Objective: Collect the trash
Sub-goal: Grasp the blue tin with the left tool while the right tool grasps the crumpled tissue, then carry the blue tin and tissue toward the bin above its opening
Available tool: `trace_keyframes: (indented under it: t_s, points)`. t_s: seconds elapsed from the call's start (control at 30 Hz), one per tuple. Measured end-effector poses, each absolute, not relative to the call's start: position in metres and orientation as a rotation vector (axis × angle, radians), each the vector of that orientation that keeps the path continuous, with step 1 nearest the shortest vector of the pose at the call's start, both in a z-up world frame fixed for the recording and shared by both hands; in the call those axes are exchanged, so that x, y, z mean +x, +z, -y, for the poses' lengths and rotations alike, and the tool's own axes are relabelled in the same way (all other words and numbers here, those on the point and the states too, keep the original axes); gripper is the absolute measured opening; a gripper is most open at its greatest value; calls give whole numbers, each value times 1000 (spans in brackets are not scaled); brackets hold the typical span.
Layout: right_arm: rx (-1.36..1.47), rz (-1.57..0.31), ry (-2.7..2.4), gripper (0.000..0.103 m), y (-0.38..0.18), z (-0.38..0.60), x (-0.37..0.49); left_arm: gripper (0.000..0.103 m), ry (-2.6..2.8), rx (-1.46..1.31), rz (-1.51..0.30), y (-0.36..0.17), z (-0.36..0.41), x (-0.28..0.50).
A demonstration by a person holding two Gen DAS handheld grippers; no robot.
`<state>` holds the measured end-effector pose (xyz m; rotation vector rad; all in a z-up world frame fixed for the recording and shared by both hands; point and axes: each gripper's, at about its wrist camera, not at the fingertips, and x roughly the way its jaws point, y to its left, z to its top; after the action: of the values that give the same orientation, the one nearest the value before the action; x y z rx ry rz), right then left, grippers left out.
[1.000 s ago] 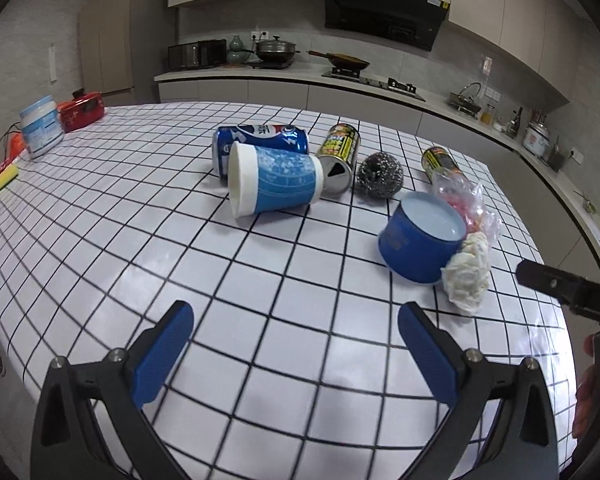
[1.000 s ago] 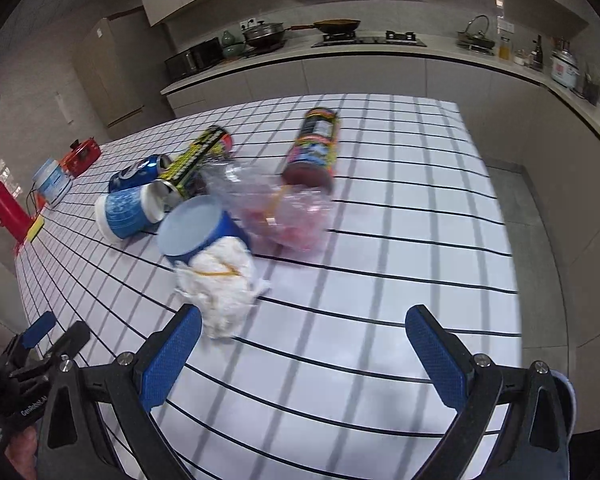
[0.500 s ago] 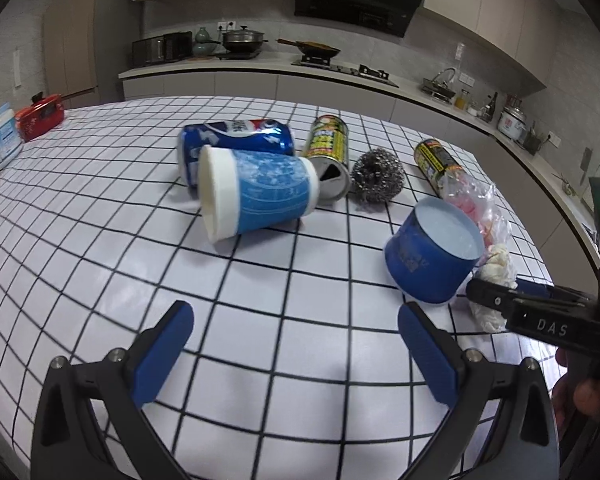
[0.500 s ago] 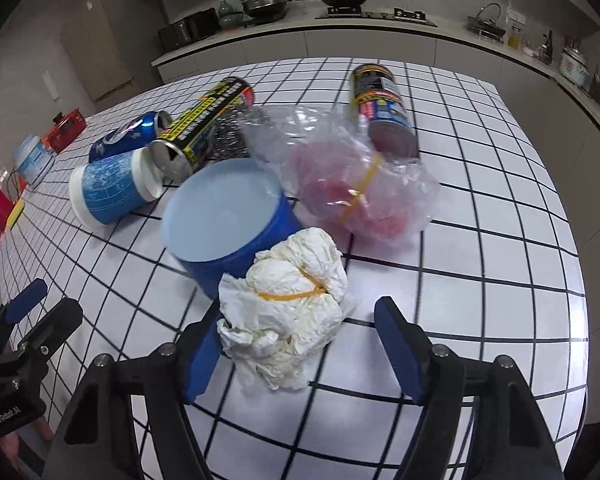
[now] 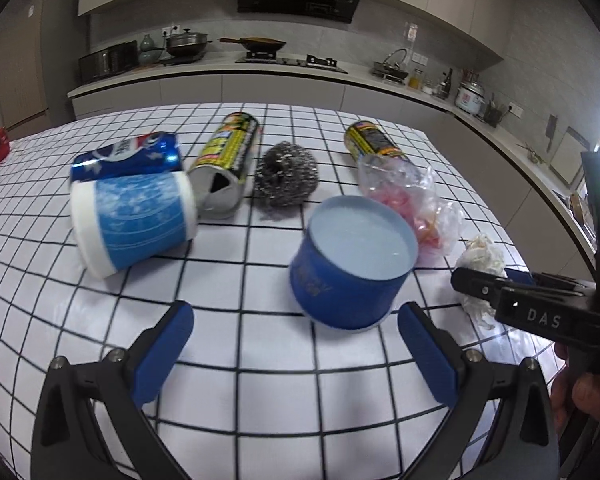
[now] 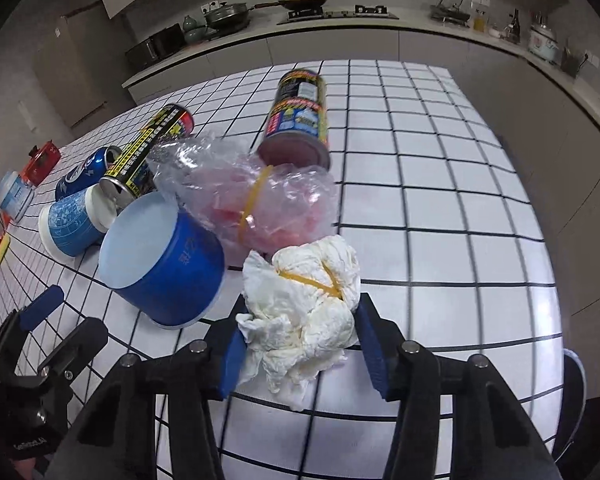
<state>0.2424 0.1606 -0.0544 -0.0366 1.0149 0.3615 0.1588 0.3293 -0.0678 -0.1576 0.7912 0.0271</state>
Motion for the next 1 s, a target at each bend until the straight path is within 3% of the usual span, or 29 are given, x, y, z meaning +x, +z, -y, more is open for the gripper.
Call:
trace_keyframes:
  t_s: [0.43, 0.57, 0.6, 1.0]
  points:
    - [-1, -1006, 314, 52, -49, -119, 247, 99, 0, -132, -823, -78, -305, 201]
    - [4, -1007, 301, 52, -49, -113, 249, 80, -16, -135, -877, -84, -302, 212]
    - [6, -1005, 299, 52, -49, -111, 249, 79, -26, -146, -865, -83, -303, 211]
    - [11, -970, 332, 52, -37, -99, 239, 79, 2, -153, -793, -61, -298, 167]
